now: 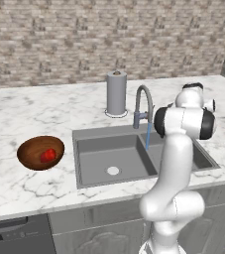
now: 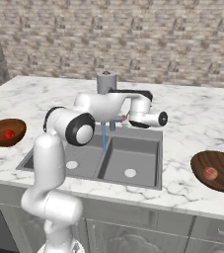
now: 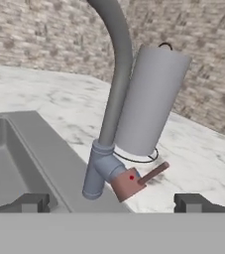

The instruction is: Pick the tomatos from the sink and place them in one bowl. Place the peach in the other bowl. Then turn off the sink faucet.

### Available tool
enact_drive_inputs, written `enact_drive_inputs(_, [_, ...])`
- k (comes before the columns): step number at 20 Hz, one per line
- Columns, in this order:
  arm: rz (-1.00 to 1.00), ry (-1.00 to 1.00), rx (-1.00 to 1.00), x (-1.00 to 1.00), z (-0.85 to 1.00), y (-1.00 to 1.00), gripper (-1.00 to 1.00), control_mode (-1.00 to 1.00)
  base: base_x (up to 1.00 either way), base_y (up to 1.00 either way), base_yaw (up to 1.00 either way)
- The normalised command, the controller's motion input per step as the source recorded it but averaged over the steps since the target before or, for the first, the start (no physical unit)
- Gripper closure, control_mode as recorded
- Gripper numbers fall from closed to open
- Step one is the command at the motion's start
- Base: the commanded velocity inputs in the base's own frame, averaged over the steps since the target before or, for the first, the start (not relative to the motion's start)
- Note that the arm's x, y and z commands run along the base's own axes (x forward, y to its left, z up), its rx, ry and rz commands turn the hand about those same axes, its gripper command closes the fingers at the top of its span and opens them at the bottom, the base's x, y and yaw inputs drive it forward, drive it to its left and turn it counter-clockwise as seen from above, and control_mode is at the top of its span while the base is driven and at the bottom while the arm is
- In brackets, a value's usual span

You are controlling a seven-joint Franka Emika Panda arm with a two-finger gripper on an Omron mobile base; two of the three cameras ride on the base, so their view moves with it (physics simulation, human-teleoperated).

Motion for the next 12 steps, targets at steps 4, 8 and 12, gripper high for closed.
enact_drive_inputs(4, [0.00,0.00,0.05,0.42,-0.12,-0.18,-1.00,-1.00,0.00,0.00,0.00])
enact_drive_inputs(8, [0.00,-0.04,0.06,0.44,-0.18,-0.03,-1.00,-1.00,0.00,0.00,0.00])
enact_drive_inputs(12, [0.00,-0.07,0.07,0.41,-0.26,0.00,-1.00,-1.00,0.00,0.00,0.00])
